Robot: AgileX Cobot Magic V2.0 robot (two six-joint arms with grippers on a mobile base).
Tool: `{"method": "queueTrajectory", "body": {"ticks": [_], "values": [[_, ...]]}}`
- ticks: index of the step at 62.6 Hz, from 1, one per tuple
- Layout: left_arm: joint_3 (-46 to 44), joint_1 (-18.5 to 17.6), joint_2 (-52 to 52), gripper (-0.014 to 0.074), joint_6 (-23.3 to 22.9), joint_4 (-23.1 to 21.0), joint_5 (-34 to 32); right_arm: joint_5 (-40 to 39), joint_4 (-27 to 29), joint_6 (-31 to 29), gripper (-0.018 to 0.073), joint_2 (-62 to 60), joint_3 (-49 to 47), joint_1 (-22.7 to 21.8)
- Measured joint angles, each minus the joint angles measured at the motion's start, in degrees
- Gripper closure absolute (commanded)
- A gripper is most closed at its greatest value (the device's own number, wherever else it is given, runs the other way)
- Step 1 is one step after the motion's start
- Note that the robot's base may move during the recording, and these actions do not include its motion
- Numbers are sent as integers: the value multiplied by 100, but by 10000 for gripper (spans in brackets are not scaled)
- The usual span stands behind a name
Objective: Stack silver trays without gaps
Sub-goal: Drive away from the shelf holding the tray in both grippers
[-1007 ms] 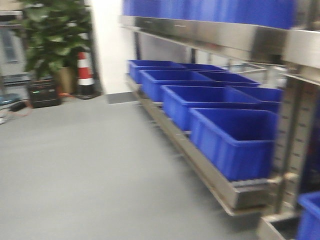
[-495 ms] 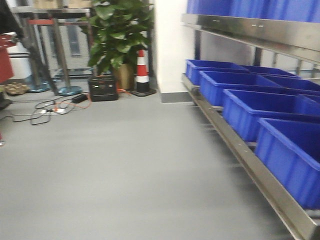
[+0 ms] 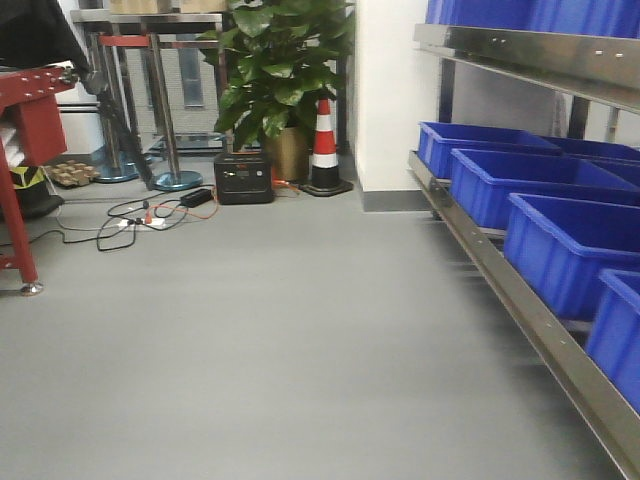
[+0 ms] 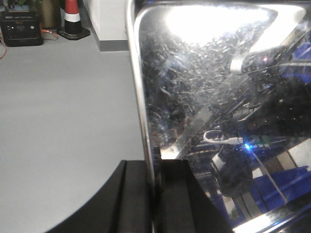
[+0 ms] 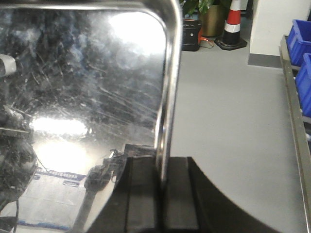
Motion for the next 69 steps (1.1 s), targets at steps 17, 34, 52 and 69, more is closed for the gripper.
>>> {"method": "queueTrajectory", "body": {"ticks": [17,34,52,69], "values": [[0,0,0,613,0,0,0,0,0,0,629,0,0,0],[0,0,0,613,0,0,0,0,0,0,629,0,0,0],[0,0,0,613,0,0,0,-13,0,0,629,0,0,0],[0,0,0,613,0,0,0,-13,0,0,629,0,0,0]]}}
